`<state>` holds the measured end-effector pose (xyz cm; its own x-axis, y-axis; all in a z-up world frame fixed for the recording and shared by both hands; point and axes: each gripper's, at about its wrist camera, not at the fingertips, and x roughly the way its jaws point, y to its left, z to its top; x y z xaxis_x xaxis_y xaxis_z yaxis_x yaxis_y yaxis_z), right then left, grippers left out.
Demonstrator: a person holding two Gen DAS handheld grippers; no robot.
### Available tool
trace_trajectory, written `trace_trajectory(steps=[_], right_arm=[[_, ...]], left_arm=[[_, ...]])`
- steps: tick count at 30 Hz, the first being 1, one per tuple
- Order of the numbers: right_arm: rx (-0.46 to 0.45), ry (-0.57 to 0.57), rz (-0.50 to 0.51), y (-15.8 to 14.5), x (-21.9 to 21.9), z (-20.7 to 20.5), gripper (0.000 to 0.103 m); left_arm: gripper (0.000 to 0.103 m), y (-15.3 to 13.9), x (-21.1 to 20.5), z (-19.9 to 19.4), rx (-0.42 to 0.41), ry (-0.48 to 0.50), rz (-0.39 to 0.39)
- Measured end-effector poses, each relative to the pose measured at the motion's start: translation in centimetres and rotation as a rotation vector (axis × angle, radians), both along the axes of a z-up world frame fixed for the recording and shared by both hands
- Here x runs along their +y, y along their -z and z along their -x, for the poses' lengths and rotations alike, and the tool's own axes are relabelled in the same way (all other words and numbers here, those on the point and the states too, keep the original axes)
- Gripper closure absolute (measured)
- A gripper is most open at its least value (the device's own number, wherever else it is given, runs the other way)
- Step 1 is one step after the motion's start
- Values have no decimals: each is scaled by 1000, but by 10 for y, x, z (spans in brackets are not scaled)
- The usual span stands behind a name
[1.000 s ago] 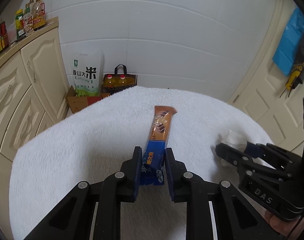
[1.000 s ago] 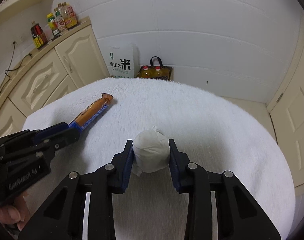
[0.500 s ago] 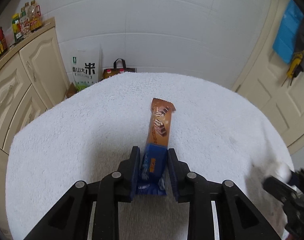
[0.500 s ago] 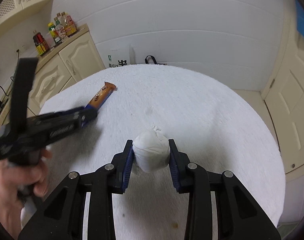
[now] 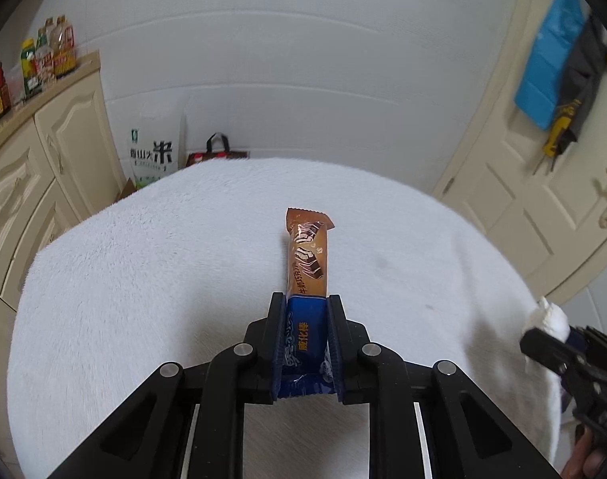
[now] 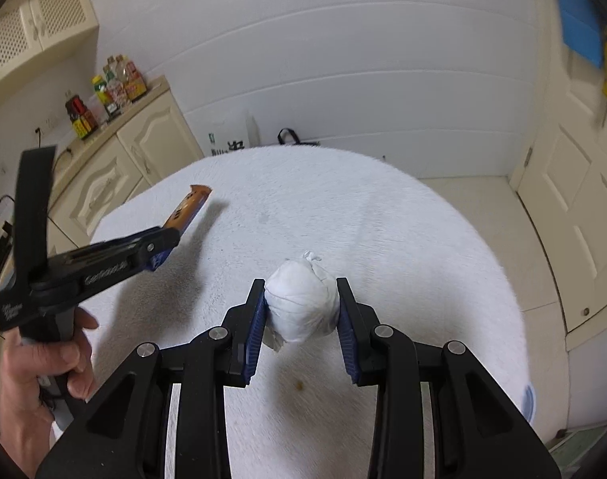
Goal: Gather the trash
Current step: 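Carry the wafer wrapper and tissue ball with both tools toward the blue bin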
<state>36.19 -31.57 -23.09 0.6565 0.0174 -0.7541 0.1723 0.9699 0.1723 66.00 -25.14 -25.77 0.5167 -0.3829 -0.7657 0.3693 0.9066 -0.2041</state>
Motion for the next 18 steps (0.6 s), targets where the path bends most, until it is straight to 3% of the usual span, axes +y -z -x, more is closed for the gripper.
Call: trace_trajectory(steps=[11, 18], right_arm=[[-129, 100, 7, -53, -47, 82, 70], [-201, 188, 13, -78, -77, 136, 70]], left_arm=[[87, -39, -4, 74, -157, 59, 69], [87, -58, -1, 134, -215, 123, 116]])
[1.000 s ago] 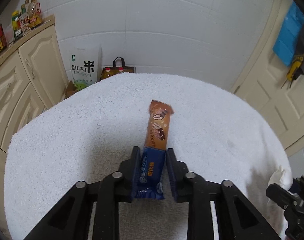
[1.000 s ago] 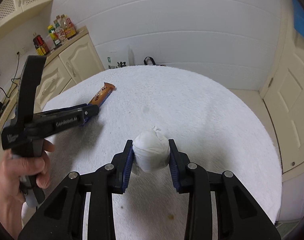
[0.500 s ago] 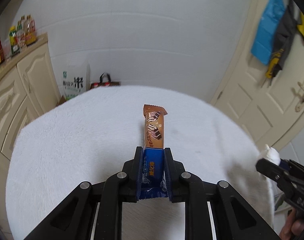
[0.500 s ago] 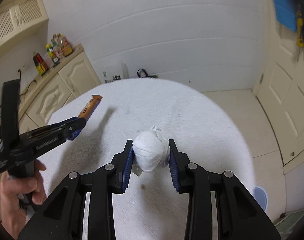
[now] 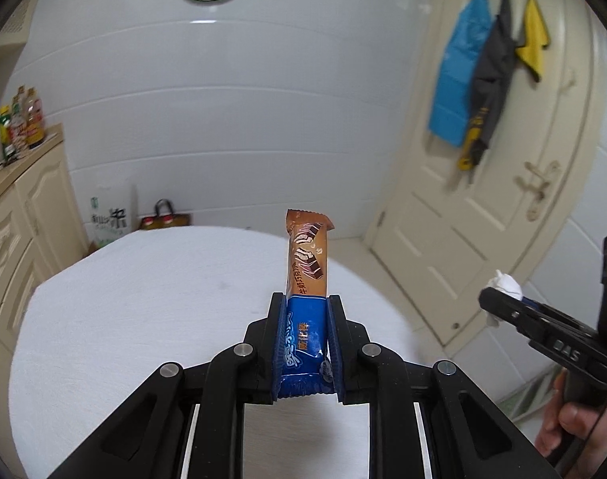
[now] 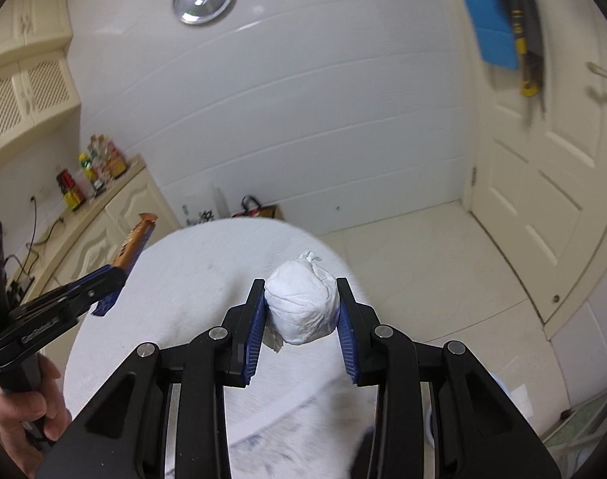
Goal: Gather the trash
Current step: 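Carry the wafer wrapper and tissue ball with both tools toward the blue bin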
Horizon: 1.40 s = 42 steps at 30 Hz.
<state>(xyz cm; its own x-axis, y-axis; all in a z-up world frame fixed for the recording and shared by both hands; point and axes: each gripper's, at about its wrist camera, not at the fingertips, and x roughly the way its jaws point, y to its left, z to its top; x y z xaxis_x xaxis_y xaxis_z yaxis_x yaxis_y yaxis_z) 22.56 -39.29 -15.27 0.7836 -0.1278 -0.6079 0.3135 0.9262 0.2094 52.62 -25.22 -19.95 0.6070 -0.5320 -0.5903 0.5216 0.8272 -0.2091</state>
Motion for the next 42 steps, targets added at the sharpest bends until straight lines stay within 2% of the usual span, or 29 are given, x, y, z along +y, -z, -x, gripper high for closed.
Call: trace_trajectory(steps=[6, 12, 20, 25, 32, 42], right_arm=[[-32, 92, -2, -11, -36, 42, 70], [-38, 191, -7, -12, -72, 86, 70], [-14, 324, -35, 2, -127, 144, 70], [21, 385, -69, 23, -159, 161, 70], [90, 445, -158, 71, -206, 176, 70], [160, 482, -267, 128, -251, 180, 69]], left_arm=[[87, -22, -13, 56, -42, 70, 17], [87, -41, -47, 94, -28, 164, 35], [87, -43, -97, 101, 8, 284, 17], [87, -32, -137, 101, 57, 364, -7], [87, -4, -183, 91, 159, 452, -59], [87, 44, -259, 70, 268, 540, -213]])
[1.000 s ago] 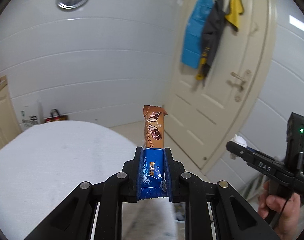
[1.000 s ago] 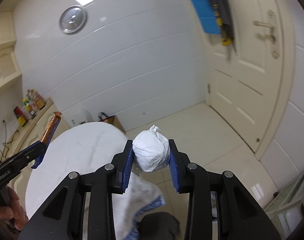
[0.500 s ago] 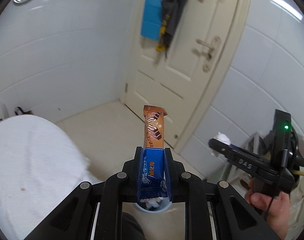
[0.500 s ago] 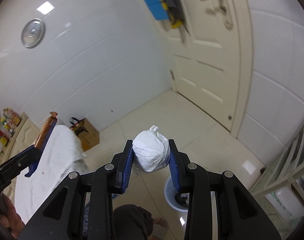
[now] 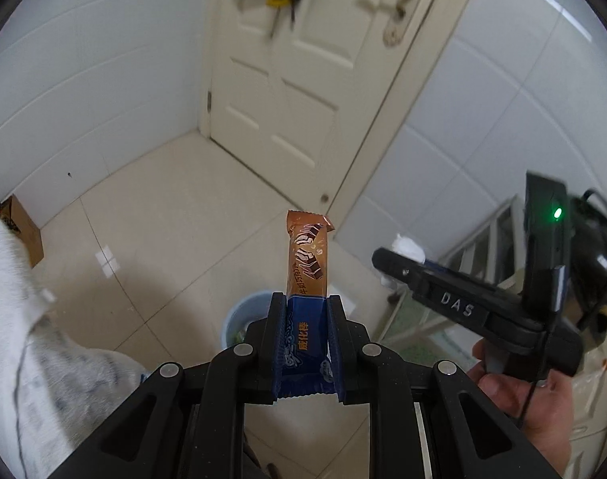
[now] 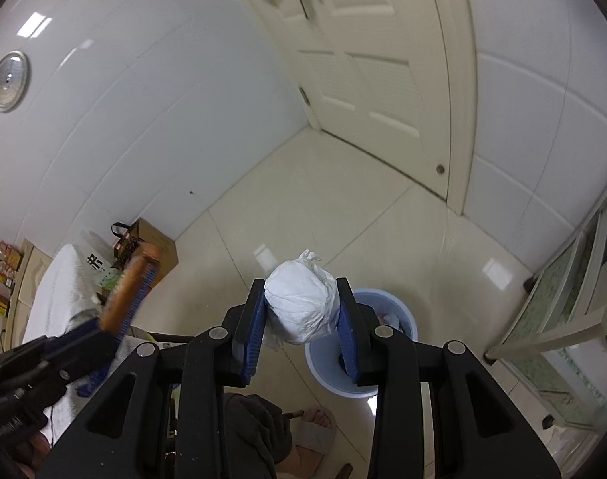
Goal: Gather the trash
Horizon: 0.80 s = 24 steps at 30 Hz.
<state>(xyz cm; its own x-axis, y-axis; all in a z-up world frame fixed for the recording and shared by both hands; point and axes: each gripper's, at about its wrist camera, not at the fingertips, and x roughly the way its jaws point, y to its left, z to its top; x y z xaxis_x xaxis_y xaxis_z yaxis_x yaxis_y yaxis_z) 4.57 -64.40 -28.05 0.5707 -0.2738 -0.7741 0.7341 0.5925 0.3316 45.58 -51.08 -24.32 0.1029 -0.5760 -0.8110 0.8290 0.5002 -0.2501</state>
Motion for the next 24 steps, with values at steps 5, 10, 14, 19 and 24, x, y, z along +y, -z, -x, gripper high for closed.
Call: trace_trajectory(steps=[5, 10, 14, 19, 24], right_arm=[[43, 17, -69, 33, -21, -6, 62], [29, 86, -100, 44, -26, 4, 18], [22, 128, -90, 42, -24, 11, 1], [15, 155, -83, 33, -16, 13, 0], [6, 143, -62, 16, 0, 9, 0]], left_arm=[[79, 30, -32, -10, 13, 30, -106], [30, 35, -42, -29, -9, -21, -157], [19, 19, -29, -33, -64, -55, -153], [8, -5, -10, -14, -133, -94, -119], [7, -27, 28, 17, -181, -129, -76]])
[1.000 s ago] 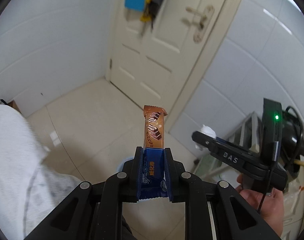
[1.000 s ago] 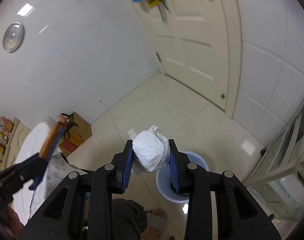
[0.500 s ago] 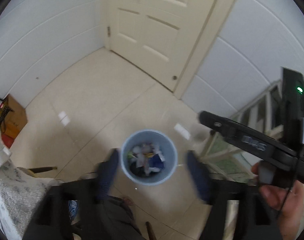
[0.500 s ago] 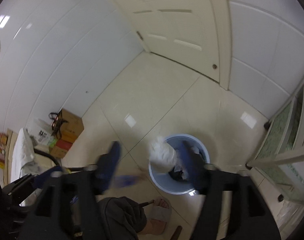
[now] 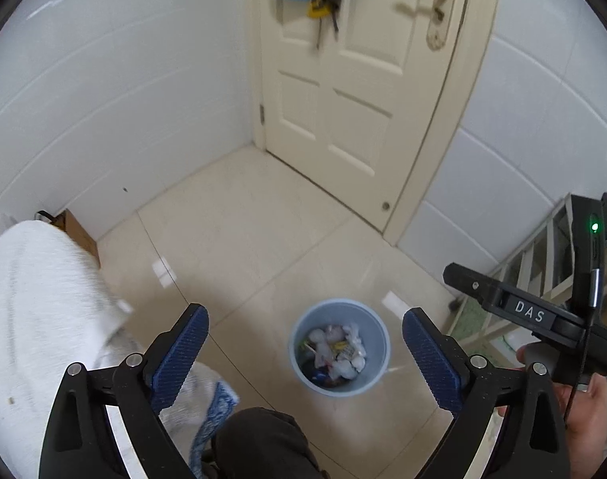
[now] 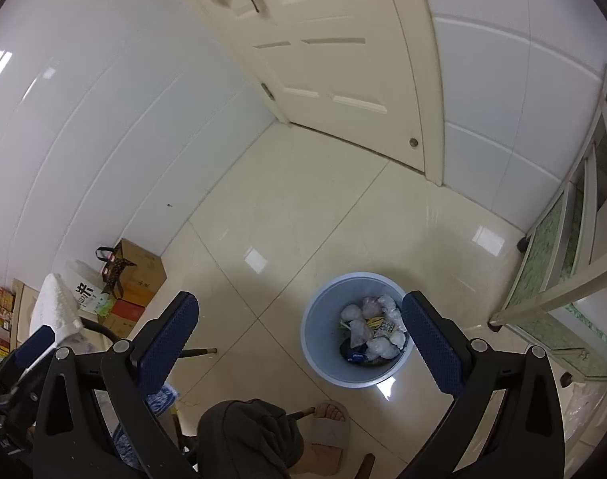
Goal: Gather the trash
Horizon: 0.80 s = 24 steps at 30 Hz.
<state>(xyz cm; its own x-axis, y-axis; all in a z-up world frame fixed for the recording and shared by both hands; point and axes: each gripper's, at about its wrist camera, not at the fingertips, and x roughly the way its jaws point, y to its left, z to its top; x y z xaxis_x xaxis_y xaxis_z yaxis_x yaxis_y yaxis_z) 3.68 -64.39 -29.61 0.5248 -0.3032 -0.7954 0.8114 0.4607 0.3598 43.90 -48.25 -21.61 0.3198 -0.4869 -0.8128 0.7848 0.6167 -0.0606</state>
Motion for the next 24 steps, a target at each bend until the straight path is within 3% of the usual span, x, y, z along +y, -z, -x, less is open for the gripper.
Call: trace_trajectory(steps=[7, 13, 21, 24], right_arm=[[-51, -48, 61, -48, 44, -13, 0], [-128, -152, 162, -106, 110, -35, 0], [-207, -304, 305, -172, 209, -60, 0], [-217, -353, 345, -183, 239, -66, 0]], left_arm=[[1, -60, 94, 36, -115, -72, 126], [1, -101, 180, 77, -202, -158, 213], [1, -132, 285, 145, -320, -288, 274], [1, -136, 320, 170, -348, -337, 288]])
